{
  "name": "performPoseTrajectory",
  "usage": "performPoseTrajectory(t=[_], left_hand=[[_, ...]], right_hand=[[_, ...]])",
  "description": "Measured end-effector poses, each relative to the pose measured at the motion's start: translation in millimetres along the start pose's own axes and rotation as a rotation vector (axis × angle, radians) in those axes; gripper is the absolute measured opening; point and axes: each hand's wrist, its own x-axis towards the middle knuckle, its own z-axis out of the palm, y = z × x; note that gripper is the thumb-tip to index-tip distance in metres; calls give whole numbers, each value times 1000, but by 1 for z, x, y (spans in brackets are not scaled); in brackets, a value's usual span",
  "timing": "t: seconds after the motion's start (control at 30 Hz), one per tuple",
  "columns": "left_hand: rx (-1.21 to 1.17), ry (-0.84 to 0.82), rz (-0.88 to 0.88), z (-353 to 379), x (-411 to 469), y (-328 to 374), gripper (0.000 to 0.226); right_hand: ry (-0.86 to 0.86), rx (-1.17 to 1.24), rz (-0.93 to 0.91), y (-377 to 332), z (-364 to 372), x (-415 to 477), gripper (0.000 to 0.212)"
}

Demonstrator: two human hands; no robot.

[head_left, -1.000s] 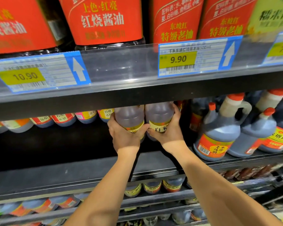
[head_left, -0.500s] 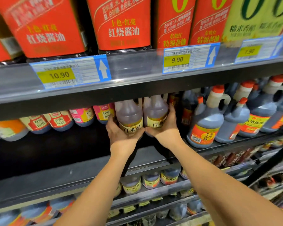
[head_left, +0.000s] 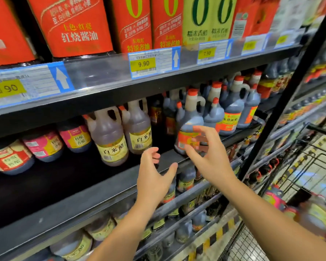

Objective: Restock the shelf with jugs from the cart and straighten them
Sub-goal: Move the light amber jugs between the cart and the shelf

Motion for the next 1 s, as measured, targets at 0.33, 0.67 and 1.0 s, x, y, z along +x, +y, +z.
performPoseTrajectory(t=[0.33, 0.67, 1.0], left_hand=[[-55, -450, 80, 160, -24, 51, 56], [56, -783, 75, 351, -66, 80, 50], [222, -1025, -15, 526, -107, 53, 49]], right_hand=[[253, -161, 284, 90, -137, -65, 42], [447, -250, 702, 234, -275, -169, 46], [498, -343, 1041, 365, -356, -247, 33]])
